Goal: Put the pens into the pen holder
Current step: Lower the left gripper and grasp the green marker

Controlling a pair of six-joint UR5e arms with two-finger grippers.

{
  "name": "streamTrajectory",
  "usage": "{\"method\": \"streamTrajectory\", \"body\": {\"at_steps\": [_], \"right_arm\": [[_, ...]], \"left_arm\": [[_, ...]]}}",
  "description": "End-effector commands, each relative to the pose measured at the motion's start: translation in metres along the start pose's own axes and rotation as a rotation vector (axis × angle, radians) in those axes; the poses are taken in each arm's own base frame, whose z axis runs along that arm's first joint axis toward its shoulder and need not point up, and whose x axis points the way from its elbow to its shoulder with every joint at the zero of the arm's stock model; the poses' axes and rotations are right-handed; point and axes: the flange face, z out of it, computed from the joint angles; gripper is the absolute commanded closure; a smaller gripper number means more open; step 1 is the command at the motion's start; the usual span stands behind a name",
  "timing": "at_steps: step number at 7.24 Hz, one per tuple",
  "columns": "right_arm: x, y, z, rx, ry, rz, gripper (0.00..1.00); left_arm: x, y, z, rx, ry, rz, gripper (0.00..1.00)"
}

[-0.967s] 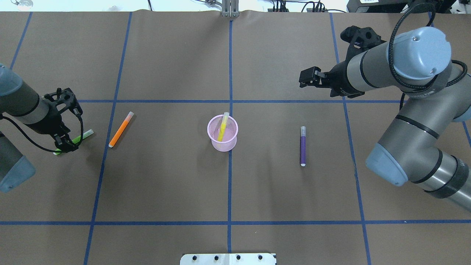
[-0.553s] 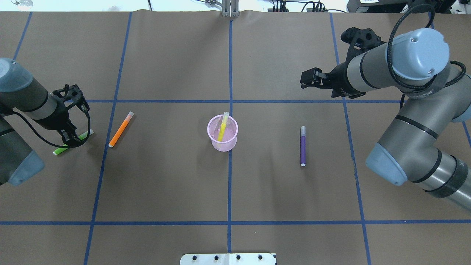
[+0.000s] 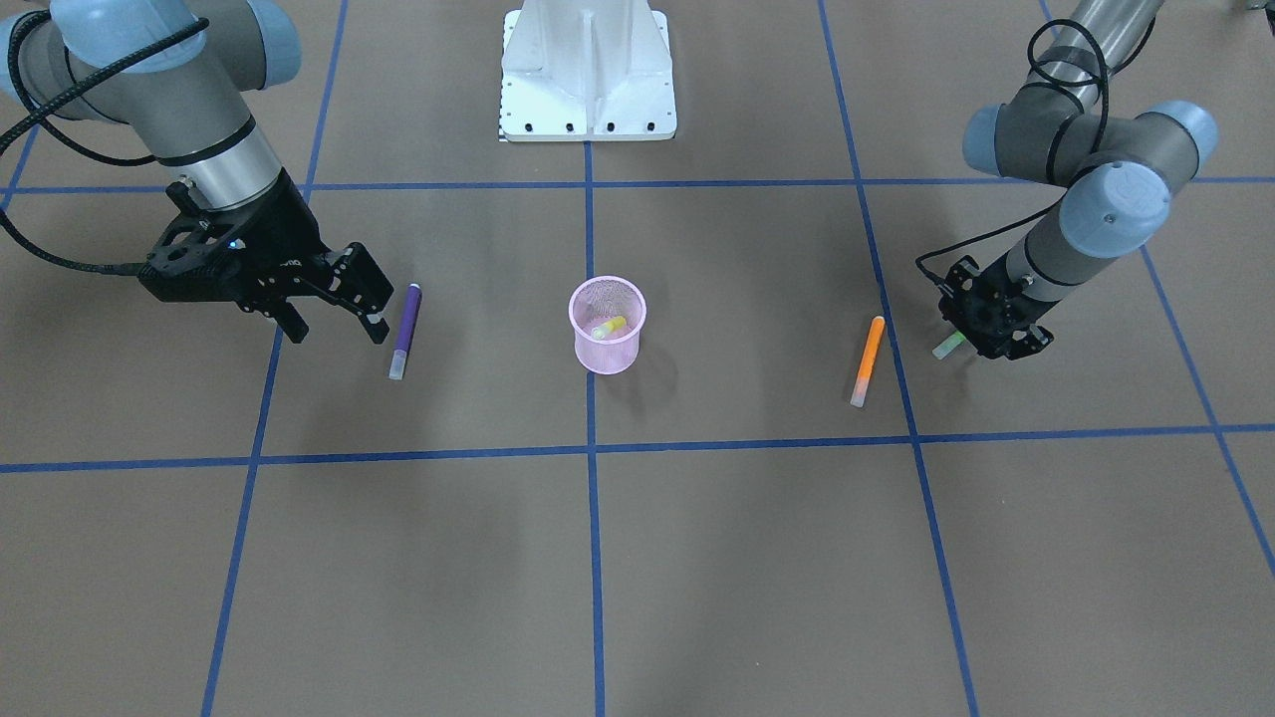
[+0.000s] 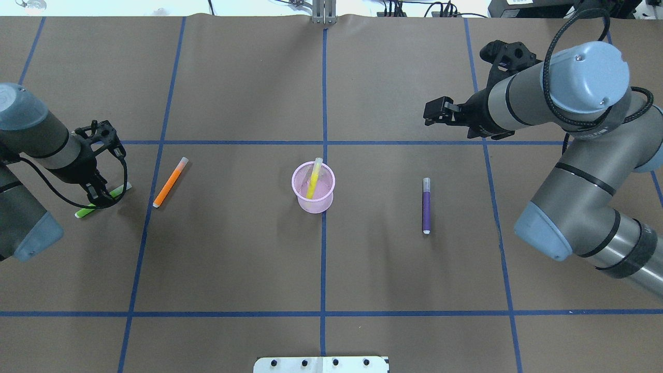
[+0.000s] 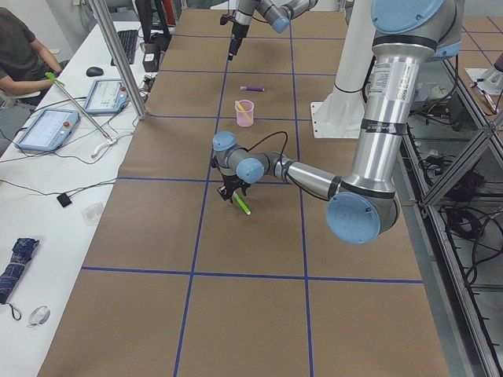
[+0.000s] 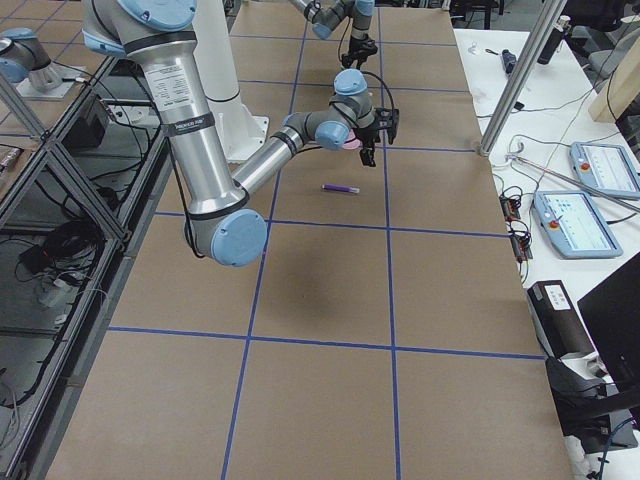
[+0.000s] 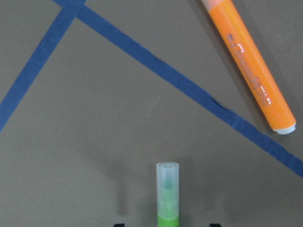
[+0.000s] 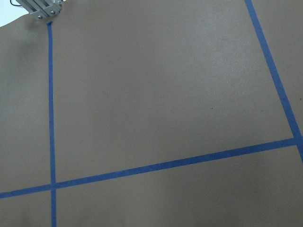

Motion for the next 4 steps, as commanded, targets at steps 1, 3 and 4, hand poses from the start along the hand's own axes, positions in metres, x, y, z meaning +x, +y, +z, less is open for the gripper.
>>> {"method": "streamTrajectory", "body": {"at_steps": [1, 3, 4], "right_arm": [[0.0010, 0.0001, 0.0011, -0.001, 0.002, 0.000, 0.00], [-0.0006, 0.0003, -0.0006, 0.000, -0.003, 0.000, 0.00], [-0.0011, 0.0005, -0.0015, 0.000, -0.005, 0.001, 0.00]], "left_arm": [[-0.0022, 0.0015, 0.0035, -0.007, 0.001, -0.005, 0.40], [-0.0027, 0.0028, 0.0046, -0.010, 0.001, -0.008, 0.51], [-0.0029, 0.0038, 0.0050, -0.011, 0.001, -0.009, 0.60]]}}
